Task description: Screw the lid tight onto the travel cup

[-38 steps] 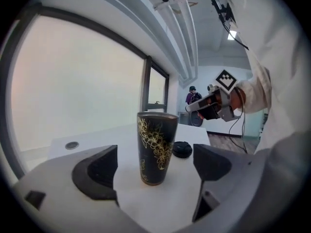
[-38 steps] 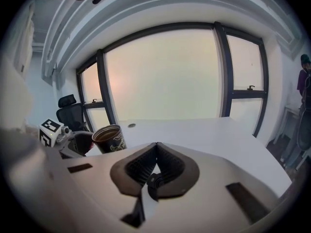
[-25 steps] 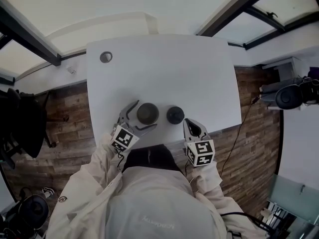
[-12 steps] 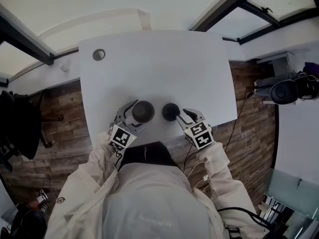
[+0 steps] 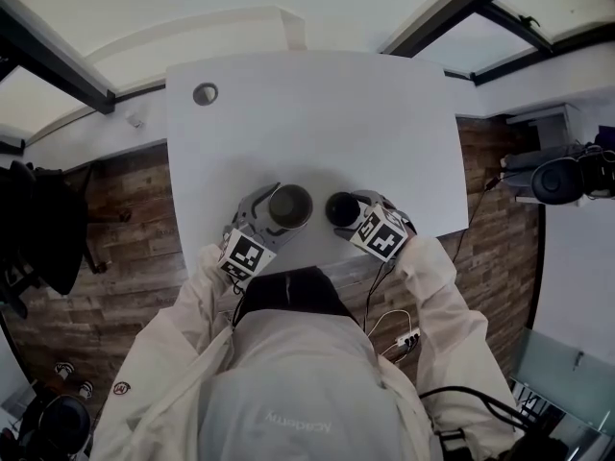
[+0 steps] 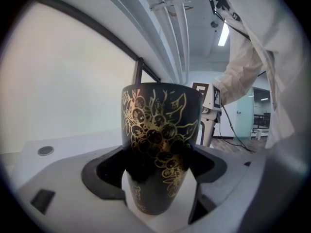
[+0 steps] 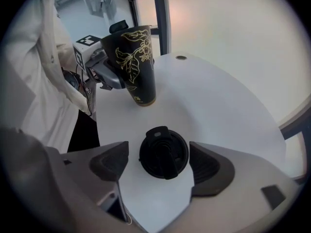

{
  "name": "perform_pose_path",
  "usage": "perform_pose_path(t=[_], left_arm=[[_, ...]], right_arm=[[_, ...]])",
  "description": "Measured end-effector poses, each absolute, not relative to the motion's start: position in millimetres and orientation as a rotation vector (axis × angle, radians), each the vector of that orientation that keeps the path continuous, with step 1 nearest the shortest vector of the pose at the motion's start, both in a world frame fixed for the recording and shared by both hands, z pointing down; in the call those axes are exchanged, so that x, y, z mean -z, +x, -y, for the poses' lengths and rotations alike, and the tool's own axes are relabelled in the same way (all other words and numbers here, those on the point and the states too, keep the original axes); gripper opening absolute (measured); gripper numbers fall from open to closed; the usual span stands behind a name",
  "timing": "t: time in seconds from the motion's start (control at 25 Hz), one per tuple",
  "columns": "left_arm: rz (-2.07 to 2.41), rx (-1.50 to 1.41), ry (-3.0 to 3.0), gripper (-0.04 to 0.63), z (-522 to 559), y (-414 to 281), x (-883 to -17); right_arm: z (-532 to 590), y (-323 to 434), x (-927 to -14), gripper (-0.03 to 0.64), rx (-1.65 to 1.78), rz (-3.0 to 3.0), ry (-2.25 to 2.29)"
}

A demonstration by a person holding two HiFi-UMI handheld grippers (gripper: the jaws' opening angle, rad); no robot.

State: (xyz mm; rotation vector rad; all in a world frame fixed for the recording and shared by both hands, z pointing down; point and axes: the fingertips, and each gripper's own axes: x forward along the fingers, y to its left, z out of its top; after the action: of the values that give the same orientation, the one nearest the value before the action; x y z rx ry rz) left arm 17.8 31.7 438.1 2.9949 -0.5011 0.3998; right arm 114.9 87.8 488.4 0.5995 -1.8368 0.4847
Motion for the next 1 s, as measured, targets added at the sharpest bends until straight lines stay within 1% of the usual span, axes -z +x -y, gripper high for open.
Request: perform_pose_path(t=[0.48, 1.0], left_arm=[[0.484, -0.42, 2.988, 0.4, -33, 19, -438], [0.495, -0.421, 2.985, 0.4, -35, 22, -434]], right_arm=[[-84, 119, -516, 0.368, -0.439, 1.713, 0.466], [-85, 121, -509, 0.367, -0.38, 1.685, 0.425]])
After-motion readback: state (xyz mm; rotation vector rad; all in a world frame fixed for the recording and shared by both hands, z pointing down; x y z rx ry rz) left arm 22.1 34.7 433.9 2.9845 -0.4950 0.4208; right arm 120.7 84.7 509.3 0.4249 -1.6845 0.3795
